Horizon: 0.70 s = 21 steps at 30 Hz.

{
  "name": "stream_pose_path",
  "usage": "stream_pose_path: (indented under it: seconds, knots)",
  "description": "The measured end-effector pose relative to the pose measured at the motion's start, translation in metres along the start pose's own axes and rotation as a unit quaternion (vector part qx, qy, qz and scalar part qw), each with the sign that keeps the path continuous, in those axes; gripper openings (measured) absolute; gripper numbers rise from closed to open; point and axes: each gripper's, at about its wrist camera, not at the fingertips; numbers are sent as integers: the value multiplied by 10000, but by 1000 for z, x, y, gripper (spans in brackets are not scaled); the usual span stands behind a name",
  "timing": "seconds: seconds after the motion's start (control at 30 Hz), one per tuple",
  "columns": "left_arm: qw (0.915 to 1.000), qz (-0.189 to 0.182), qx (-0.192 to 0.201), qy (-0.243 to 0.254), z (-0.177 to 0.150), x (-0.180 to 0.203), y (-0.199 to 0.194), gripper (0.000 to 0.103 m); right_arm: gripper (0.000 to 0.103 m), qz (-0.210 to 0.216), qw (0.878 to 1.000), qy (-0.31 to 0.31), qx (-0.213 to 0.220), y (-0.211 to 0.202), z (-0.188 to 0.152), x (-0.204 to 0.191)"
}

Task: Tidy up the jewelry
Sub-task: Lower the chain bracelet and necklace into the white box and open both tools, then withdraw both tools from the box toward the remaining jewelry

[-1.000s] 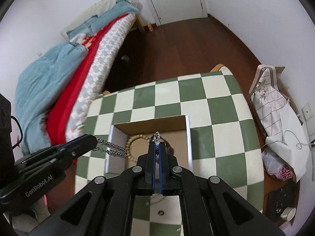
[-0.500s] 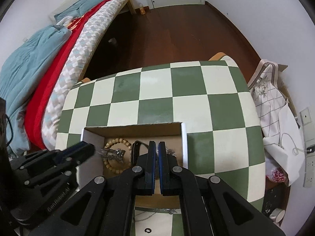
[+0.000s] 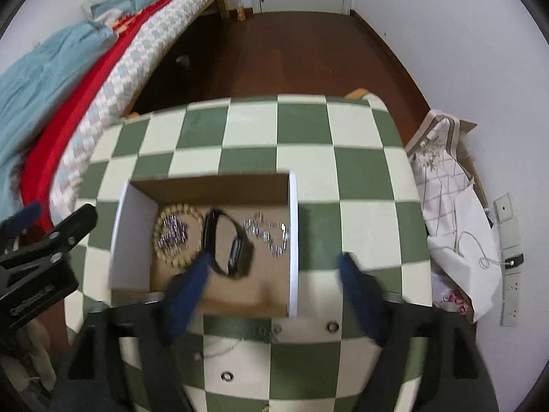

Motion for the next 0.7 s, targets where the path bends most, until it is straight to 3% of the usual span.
stream_pose_path:
  seconds: [0.17, 0.37, 0.7]
  knots:
    - [9998, 199, -15, 40, -18, -3, -3, 103, 102, -245, 9997, -86, -39, 0, -20, -6]
    - [9998, 184, 103, -37, -31, -8, -20, 103, 103, -369, 9992, -82, 106, -15, -33, -7]
    - [9975, 112, 615, -318, -40, -29, -75, 103, 103, -390, 9975, -126, 569, -66, -49, -17]
Point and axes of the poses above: each gripper's, at about its wrist camera, not at the fingertips, and y roughly the way its jaws point, x to its right, z to its top, and after that the axes turned 13 degrees about z, right-handed
